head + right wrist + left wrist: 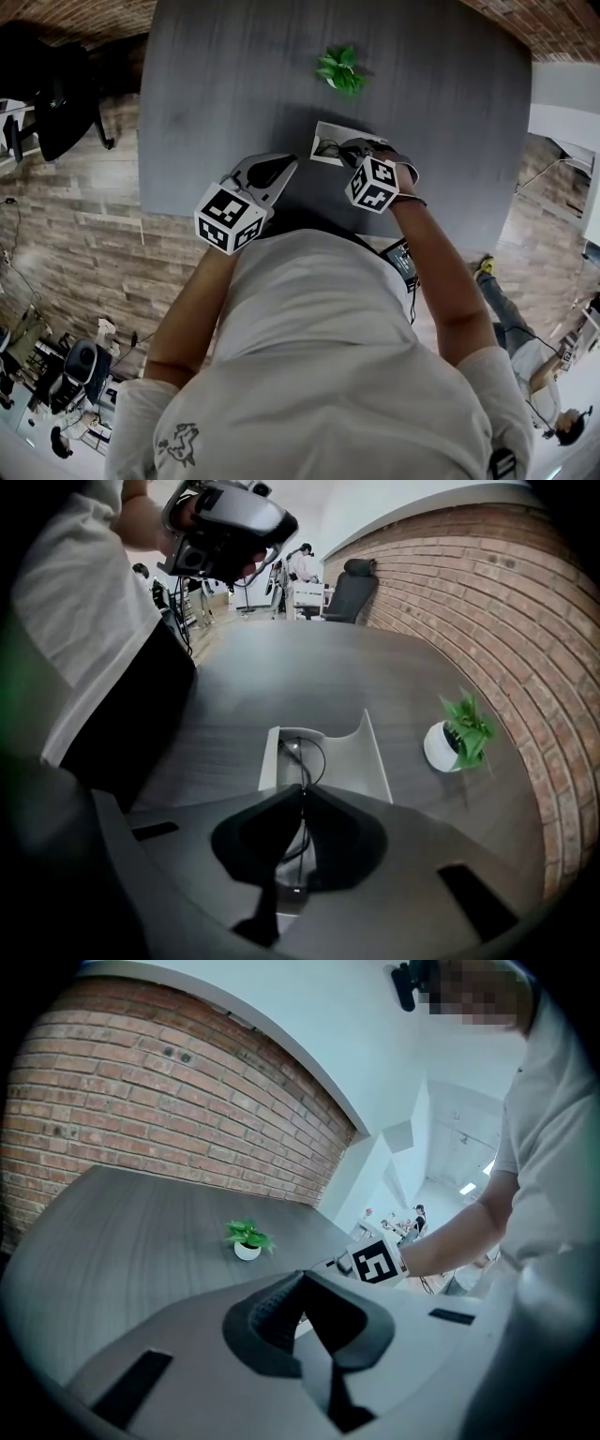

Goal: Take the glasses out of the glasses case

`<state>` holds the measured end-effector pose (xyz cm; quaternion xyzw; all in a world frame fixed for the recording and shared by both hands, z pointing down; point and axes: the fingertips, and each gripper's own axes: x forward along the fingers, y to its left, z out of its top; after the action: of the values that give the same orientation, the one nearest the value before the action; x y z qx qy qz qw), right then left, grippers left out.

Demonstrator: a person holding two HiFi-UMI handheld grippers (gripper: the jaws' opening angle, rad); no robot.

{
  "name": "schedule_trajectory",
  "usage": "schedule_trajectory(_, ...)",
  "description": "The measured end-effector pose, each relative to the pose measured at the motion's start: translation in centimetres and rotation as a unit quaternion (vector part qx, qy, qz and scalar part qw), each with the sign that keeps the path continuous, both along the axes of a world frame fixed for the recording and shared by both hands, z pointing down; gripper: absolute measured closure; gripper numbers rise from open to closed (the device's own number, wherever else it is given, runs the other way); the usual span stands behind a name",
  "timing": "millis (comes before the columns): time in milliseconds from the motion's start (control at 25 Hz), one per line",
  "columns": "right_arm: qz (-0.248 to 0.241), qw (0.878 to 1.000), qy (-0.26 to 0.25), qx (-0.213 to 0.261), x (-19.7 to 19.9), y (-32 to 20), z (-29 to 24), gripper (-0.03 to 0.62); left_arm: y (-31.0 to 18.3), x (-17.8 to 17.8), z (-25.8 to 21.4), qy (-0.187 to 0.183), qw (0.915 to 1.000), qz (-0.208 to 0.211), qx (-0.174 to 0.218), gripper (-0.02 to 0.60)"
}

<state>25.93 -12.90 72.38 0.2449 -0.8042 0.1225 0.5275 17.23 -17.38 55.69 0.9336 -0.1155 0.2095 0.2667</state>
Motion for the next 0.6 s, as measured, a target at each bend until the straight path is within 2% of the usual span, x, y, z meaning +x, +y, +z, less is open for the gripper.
schedule_trajectory(600,0.004,1.0,0.007,0.03,0.6,-0.1,-1.6,0.58,0.6,-0.1,-0.5,0.003,0.9999,-0.004,0.009,0.571)
